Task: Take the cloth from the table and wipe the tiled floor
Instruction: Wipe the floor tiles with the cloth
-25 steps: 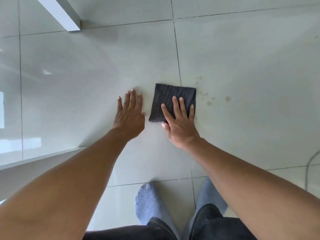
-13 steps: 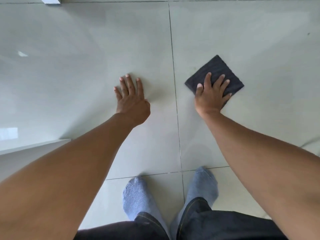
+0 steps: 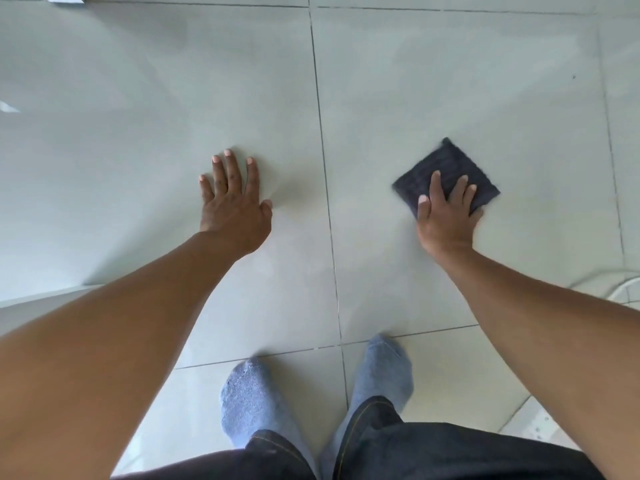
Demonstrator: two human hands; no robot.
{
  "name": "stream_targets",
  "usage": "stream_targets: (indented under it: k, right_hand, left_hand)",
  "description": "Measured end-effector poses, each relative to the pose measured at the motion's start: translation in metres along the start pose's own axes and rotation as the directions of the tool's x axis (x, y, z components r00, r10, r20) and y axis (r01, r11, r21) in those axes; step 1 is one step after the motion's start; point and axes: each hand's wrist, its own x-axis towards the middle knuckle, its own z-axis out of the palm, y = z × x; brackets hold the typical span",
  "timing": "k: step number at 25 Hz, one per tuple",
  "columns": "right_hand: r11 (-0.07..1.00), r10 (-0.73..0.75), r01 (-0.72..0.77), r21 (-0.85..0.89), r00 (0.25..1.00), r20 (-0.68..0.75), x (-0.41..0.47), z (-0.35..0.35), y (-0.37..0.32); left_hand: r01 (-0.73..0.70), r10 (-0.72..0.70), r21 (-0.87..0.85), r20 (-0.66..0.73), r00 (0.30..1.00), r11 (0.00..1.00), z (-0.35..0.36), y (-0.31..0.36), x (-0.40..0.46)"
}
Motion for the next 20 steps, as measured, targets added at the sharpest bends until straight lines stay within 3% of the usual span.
stream_targets:
  k: [2,3,6,8,11,13,15,17,19,20]
  right_hand:
    - [0.992,0.087,-0.088,0.086,0.996,0.02,0.039,-0.011,-0.058]
    - [0.995,0.025,-0.026,0.096,1.0,0.012,0.047,-0.012,-0.089]
    - [0.925,-0.378,0.379,0.029,0.925,-0.027,0.014,0.015,-0.151]
    - [0.791,-0.612,0.611,-0.04,0.791,-0.006,-0.047,0.043,-0.137]
    - [0.677,-0.728,0.73,-0.09,0.683,0.059,-0.108,0.063,-0.047]
    - [0.717,-0.68,0.687,-0.119,0.727,0.096,-0.098,0.05,0.017]
    - [0.844,-0.513,0.522,-0.123,0.853,0.098,-0.059,0.025,0.041]
    - [0.961,-0.264,0.267,-0.074,0.964,0.039,-0.005,0.002,0.018]
    - [0.999,-0.027,0.025,0.032,0.998,0.048,0.044,-0.013,-0.041]
    - [0.999,-0.012,0.01,0.044,0.999,0.046,0.058,-0.019,-0.074]
  left_hand:
    - [0.005,-0.005,0.007,0.014,1.0,1.0,-0.001,0.0,-0.002]
    - [0.003,-0.004,0.014,0.02,1.0,1.0,-0.002,0.0,-0.001]
    - [-0.002,0.001,0.027,0.01,1.0,1.0,-0.002,-0.003,0.001]
    - [-0.013,0.013,0.012,0.013,1.0,1.0,-0.003,-0.007,-0.001]
    - [-0.049,0.049,-0.004,-0.033,0.998,0.999,-0.003,-0.02,-0.002]
    - [-0.075,0.074,-0.007,-0.054,0.996,0.997,-0.002,-0.026,-0.002]
    - [-0.074,0.072,-0.031,-0.077,0.994,0.997,0.001,-0.026,-0.002]
    - [-0.056,0.05,-0.074,-0.088,0.995,0.996,0.003,-0.022,-0.002]
    - [-0.044,0.036,-0.092,-0.077,0.996,0.995,0.003,-0.022,-0.003]
    - [-0.05,0.044,-0.096,-0.065,0.997,0.994,0.001,-0.024,-0.002]
